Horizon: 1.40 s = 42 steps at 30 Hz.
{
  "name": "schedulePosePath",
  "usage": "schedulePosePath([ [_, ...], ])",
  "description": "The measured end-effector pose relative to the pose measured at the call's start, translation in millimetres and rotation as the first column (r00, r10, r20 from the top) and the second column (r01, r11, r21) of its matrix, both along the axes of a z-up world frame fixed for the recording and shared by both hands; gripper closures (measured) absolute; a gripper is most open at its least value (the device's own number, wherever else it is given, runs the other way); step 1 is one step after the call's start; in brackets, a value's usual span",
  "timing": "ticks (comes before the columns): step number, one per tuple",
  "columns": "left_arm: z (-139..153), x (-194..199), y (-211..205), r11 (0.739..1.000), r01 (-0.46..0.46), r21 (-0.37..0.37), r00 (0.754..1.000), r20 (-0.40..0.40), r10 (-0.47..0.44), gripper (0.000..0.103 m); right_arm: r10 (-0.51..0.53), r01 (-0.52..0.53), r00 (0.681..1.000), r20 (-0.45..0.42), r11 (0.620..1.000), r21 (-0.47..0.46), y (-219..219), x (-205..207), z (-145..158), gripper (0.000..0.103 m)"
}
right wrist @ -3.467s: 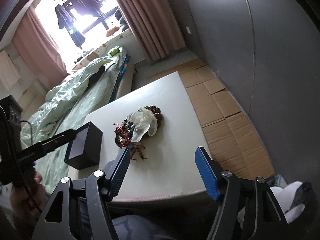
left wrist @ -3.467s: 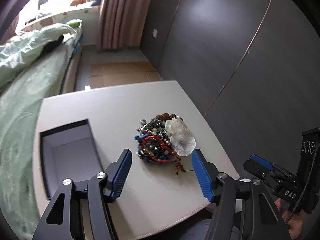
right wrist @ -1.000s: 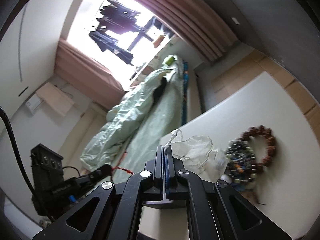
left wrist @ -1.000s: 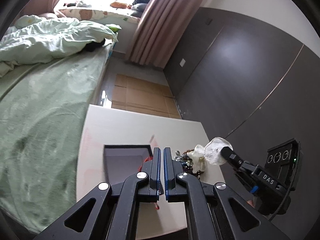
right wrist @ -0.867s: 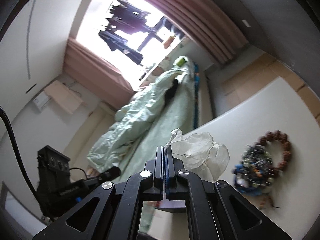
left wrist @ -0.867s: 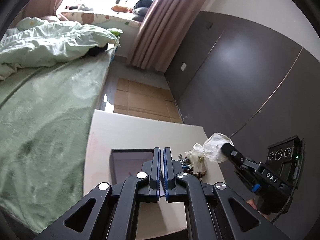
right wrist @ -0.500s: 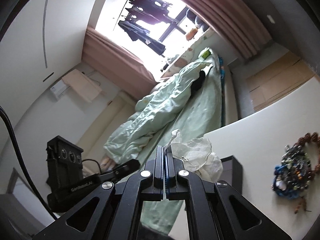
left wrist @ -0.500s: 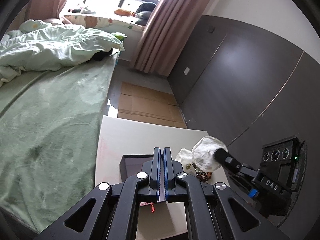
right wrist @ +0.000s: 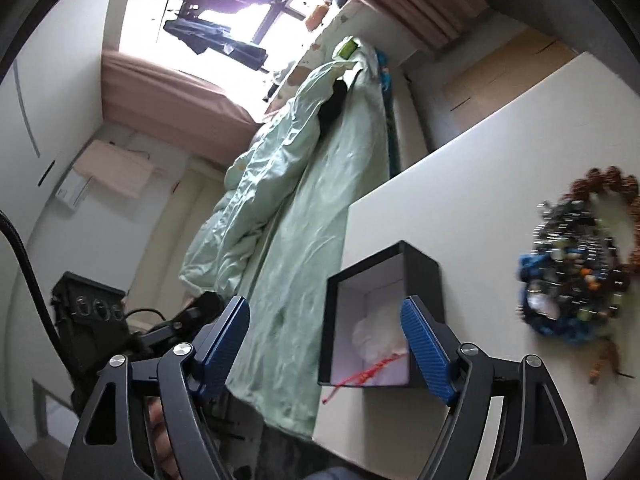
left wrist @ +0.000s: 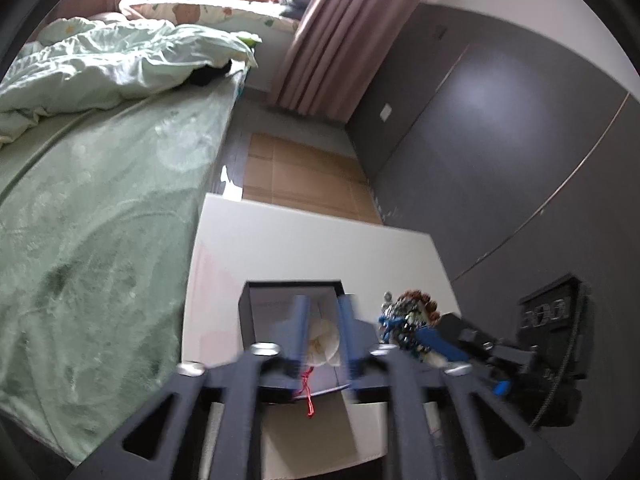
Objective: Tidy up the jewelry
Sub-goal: 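Open both grippers over the box and move back to the pile, then close the left gripper on the blue-green beaded bracelet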
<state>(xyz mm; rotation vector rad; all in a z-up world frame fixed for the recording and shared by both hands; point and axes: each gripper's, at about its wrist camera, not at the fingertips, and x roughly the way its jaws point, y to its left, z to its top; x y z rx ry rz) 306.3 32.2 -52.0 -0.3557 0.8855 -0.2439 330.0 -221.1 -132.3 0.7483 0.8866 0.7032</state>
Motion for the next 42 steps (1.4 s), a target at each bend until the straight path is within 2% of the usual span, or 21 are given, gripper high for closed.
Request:
schedulePosePath([
  [1,-1,-1,-3,1.0,0.002,0.002,1.0,0.003,-0.002,0.04,-0.018,0.018,1.0,0.007,1.0,-0.02,-5,-3,3,0.024],
  [2,-1,-3,-6,1.0,0.003,-0.002,1.0,0.019,-0.003,0.027,-0.046,0.047,0.999,0.016,0.997,-0.055,-13,-7,5,0.024],
  [4,1,-7,-12,1.0,0.006,0.002,0.999,0.054,-0.006,0.021,-0.08,0.082,0.996,0.023,0.992,-0.092,-25,-10,8,0.024],
  [12,-1,2,-51,0.995,0.085,0.048,0.996,0.035,-0.086,0.021,-0.211,0.214,0.977,0.038,0.952,-0.22,-74,-22,8,0.022],
  [13,-3,3,-57,0.994,0.097,0.057,0.995,0.026,-0.099,0.021,-0.224,0.226,0.974,0.038,0.946,-0.231,-80,-23,7,0.02],
  [14,-5,5,-64,0.992,0.112,0.066,0.993,0.016,-0.114,0.021,-0.235,0.237,0.971,0.038,0.942,-0.237,-86,-24,7,0.012],
  [15,-6,7,-70,0.989,0.13,0.07,0.991,0.008,-0.13,0.021,-0.246,0.248,0.969,0.039,0.94,-0.233,-93,-26,6,0.01],
  [21,-19,21,-104,0.977,0.198,0.08,0.98,-0.031,-0.196,0.021,-0.345,0.338,0.938,0.015,0.907,-0.252,-127,-30,1,0.01],
  [24,-25,32,-119,0.973,0.212,0.089,0.977,-0.053,-0.208,0.021,-0.405,0.383,0.914,-0.006,0.868,-0.316,-141,-32,-5,0.01],
  [27,-32,44,-132,0.969,0.233,0.086,0.971,-0.074,-0.227,0.026,-0.434,0.404,0.901,-0.023,0.856,-0.324,-151,-34,-12,0.01],
  [31,-47,64,-150,0.962,0.256,0.094,0.962,-0.125,-0.244,0.041,-0.471,0.437,0.882,-0.029,0.839,-0.323,-162,-36,-17,0.01],
  [35,-64,80,-165,0.954,0.281,0.101,0.949,-0.177,-0.261,0.056,-0.491,0.454,0.871,-0.008,0.811,-0.368,-169,-37,-19,0.01],
  [38,-77,89,-174,0.95,0.291,0.11,0.941,-0.214,-0.263,0.068,-0.49,0.45,0.871,-0.02,0.814,-0.367,-173,-36,-21,0.01],
  [42,-89,93,-180,0.945,0.31,0.106,0.933,-0.225,-0.281,0.07,-0.503,0.462,0.864,-0.039,0.82,-0.338,-181,-37,-25,0.01],
])
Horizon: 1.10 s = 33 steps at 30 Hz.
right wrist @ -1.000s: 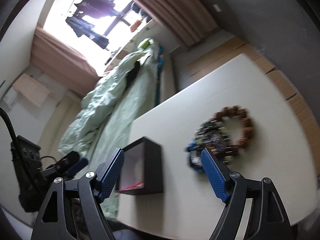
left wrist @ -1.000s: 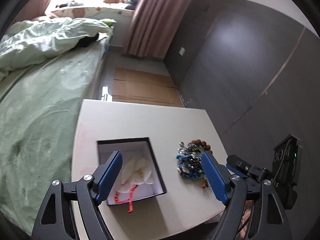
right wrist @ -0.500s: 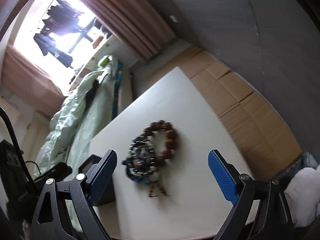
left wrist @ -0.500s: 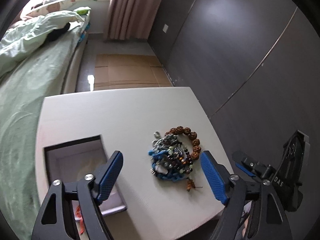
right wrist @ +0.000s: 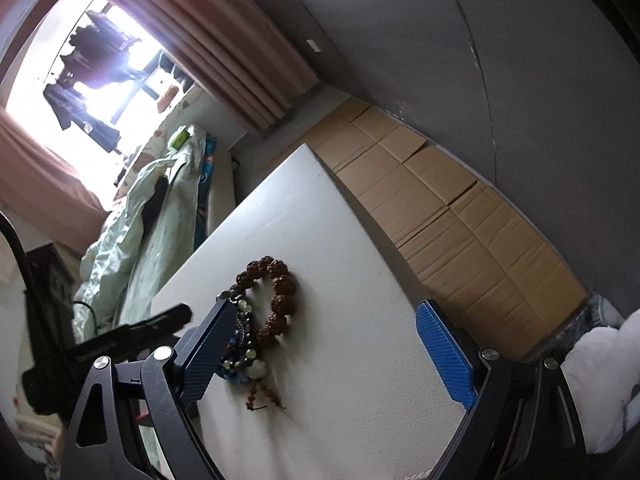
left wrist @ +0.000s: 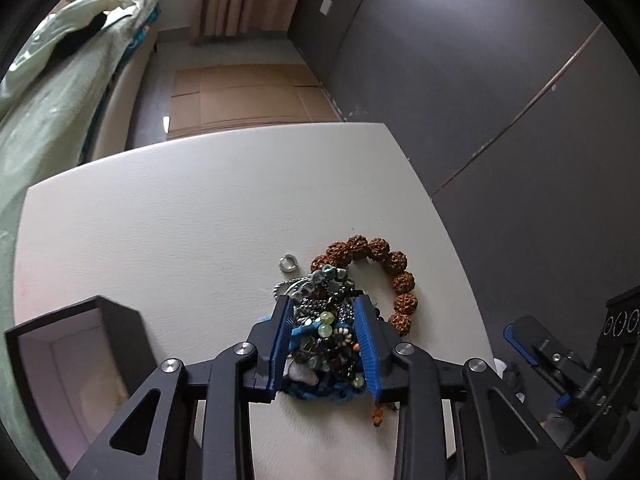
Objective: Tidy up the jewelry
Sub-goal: 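Close the left gripper on the blue-green beaded bracelet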
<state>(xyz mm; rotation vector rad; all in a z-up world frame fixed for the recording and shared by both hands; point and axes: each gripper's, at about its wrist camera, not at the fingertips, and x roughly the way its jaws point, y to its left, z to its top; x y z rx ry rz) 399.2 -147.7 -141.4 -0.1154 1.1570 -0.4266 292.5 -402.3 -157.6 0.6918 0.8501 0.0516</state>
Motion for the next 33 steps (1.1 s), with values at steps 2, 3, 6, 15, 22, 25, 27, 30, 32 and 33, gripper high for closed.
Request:
schedulePosePath([
  [2,-3,0,-4,1.0,0.012,0.012,1.0,0.008,-0.013,0.07,0.011,-0.011,1.0,-0.002,1.0,0.018,-2,1,-2,0.011],
  [3,-3,0,-6,1.0,0.019,0.019,1.0,0.013,-0.019,0.071,0.015,-0.015,1.0,-0.004,1.0,0.016,-1,2,-4,0.011],
  [6,-10,1,-8,0.999,0.023,0.046,1.0,0.012,-0.024,0.078,0.036,-0.035,0.999,-0.012,0.999,0.013,4,6,-6,0.02],
  [15,-13,0,-7,0.999,0.01,0.042,1.0,0.015,-0.011,0.095,0.108,-0.106,0.993,-0.051,0.994,0.029,23,22,-18,0.039],
  [22,14,-6,5,0.998,-0.012,-0.07,0.999,0.051,0.015,0.096,0.15,-0.147,0.987,-0.06,0.988,0.051,36,29,-20,0.055],
  [25,23,-10,8,0.993,-0.012,-0.116,0.997,0.069,0.02,0.096,0.158,-0.156,0.985,-0.071,0.987,0.025,42,36,-19,0.056],
  [27,28,-12,11,0.991,-0.013,-0.13,0.997,0.08,0.023,0.096,0.16,-0.159,0.984,-0.083,0.987,0.019,43,42,-20,0.056],
  [30,36,-15,17,0.988,-0.017,-0.152,0.994,0.103,0.033,0.096,0.168,-0.17,0.98,-0.104,0.985,-0.009,49,53,-21,0.06],
  [32,38,-15,24,0.987,-0.028,-0.16,0.993,0.112,0.046,0.096,0.174,-0.18,0.977,-0.12,0.983,-0.042,54,60,-21,0.062],
  [33,40,-15,28,0.985,-0.034,-0.168,0.992,0.114,0.054,0.096,0.178,-0.187,0.975,-0.133,0.98,-0.062,58,65,-21,0.062],
])
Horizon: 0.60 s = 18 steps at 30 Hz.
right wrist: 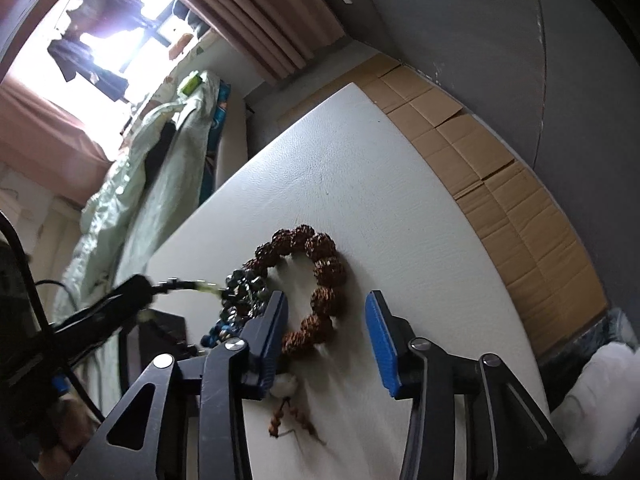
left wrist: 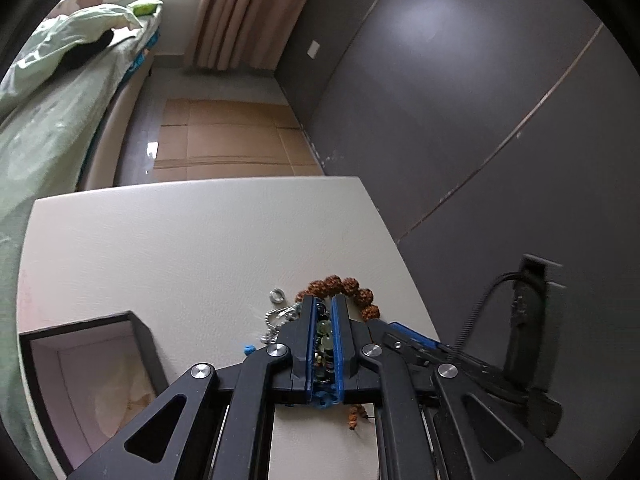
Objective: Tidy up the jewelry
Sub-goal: 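Grasp the brown bead bracelet with the right gripper while the left gripper lifts its bracelet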
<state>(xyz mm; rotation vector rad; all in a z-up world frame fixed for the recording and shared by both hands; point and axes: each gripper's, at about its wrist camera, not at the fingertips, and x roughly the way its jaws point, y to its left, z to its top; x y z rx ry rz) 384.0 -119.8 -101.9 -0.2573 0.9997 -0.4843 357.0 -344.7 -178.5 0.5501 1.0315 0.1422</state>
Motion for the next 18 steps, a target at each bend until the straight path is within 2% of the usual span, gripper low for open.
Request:
schedulePosePath([
  [3,2,2,10,1.0,-0.018,-0.011,1.0,0.005,0.018,0.096,0.012,-0.014,1.0,-0.024,0.998,-0.06,9,9,-2,0.069],
  [8,3,1,24,0.999,-0.04,-0.022,0.999,0.01,0.04,0.096,0.03,-0.037,0.998,-0.046,0.986,-0.161,22,20,1,0.073],
  [11,6,0,31,0.998,-0.058,-0.023,0.998,0.019,0.058,0.096,0.038,-0.053,0.997,-0.06,0.963,-0.266,32,26,3,0.081],
  [16,7,-7,38,0.997,-0.078,-0.001,0.997,0.028,0.078,0.096,0.059,-0.082,0.996,-0.07,0.913,-0.4,51,27,7,0.082],
  [18,9,-9,40,0.996,-0.087,0.007,0.996,0.031,0.087,0.096,0.065,-0.09,0.995,-0.073,0.908,-0.408,54,24,9,0.082],
])
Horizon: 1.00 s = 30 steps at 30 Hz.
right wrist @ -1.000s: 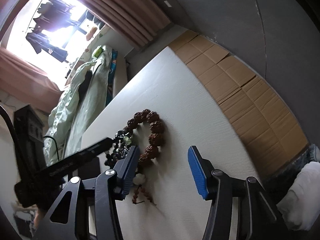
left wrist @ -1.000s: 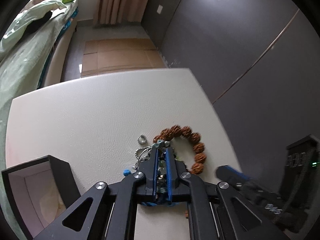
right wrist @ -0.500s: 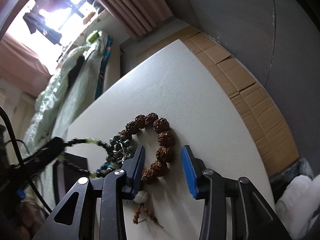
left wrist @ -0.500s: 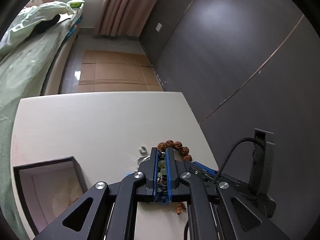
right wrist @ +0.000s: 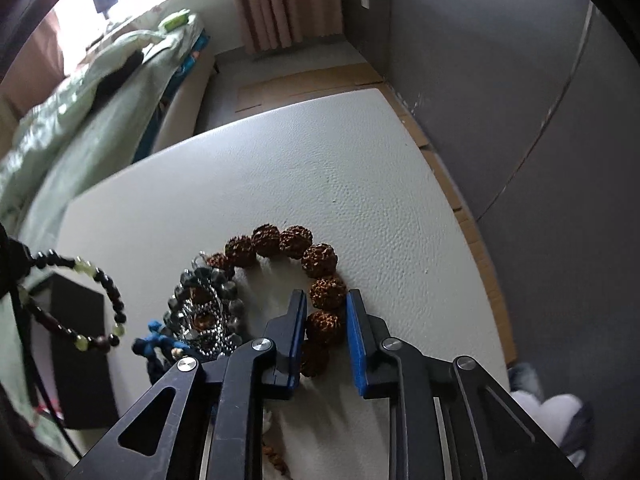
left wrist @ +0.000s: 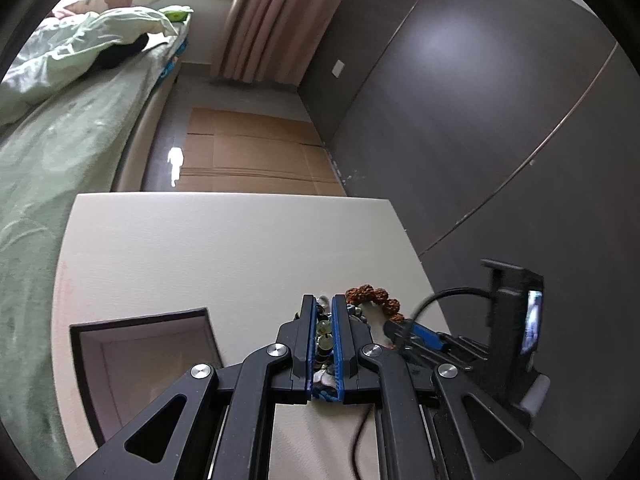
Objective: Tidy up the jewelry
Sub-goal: 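Grasp the brown bead bracelet with the right gripper while the left gripper lifts its bracelet, then carry both bracelets over the black box and open both grippers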
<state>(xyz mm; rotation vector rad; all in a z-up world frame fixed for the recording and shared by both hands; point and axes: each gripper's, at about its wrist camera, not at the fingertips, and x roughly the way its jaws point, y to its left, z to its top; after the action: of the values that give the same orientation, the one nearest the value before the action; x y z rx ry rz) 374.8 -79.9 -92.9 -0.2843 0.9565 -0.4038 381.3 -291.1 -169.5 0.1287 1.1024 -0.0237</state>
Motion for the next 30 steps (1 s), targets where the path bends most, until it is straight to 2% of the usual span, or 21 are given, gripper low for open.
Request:
schedulePosePath([
  [8,20,-15,8,0.999,-0.025,0.029,0.998,0.054,0.024,0.096,0.004,-0.024,0.991,0.132,0.989,0.147,-4,-30,40,0.083],
  [19,47,-33,30,0.998,-0.057,0.031,0.994,0.099,0.053,0.096,0.02,-0.095,0.962,0.272,0.959,0.265,12,-61,80,0.083],
  [24,67,-43,42,0.997,-0.073,0.034,0.989,0.129,0.068,0.096,0.022,-0.144,0.944,0.328,0.926,0.35,18,-66,93,0.083],
  [30,85,-56,59,0.994,-0.102,0.047,0.982,0.162,0.093,0.096,0.048,-0.221,0.936,0.35,0.851,0.476,28,-68,93,0.083],
])
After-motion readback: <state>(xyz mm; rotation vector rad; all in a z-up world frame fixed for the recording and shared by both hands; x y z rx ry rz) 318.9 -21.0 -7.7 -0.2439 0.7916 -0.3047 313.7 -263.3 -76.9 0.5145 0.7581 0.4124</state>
